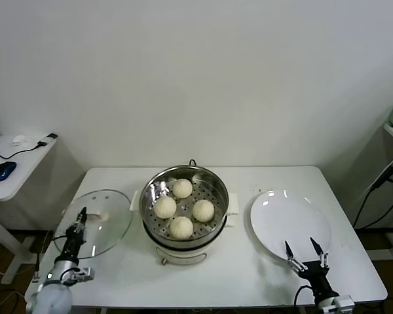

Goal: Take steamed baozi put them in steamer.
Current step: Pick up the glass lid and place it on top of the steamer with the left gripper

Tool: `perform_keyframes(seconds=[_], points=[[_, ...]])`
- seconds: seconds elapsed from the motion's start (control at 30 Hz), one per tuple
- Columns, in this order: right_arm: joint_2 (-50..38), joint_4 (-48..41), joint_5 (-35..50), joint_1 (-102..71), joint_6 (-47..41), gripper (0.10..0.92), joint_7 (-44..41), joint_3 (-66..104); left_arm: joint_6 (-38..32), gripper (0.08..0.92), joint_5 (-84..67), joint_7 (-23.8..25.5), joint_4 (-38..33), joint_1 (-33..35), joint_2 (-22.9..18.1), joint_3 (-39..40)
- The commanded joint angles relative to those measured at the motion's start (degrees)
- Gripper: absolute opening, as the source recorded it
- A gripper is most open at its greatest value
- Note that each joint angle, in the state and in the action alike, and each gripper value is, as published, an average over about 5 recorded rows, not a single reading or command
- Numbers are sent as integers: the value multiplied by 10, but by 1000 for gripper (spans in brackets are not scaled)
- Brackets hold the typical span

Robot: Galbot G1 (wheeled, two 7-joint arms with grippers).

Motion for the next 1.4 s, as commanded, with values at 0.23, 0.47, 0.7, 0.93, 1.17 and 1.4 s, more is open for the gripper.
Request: perform_keyframes(seconds=[0.23, 0.47, 0.7, 0.93, 1.17, 1.4], points=[[13, 24, -56, 0, -28, 823, 28, 3, 89, 132, -67, 124, -177, 41, 14, -38], [20, 35, -81, 4, -36, 823, 38, -3, 155, 132, -107, 184, -261, 55, 30, -44], [22, 50, -92, 10, -44, 823, 49, -9, 204, 132, -88, 220, -334, 35, 24, -8], [26, 45, -99, 23, -44, 823, 53, -19, 288, 132, -15, 257, -411, 24, 18, 93], [34, 32, -106, 31, -33, 823, 57, -28, 353, 132, 65, 284, -433, -5, -19, 232], [39, 13, -111, 37, -19, 823, 60, -30, 383, 132, 131, 307, -409, -20, -80, 327]])
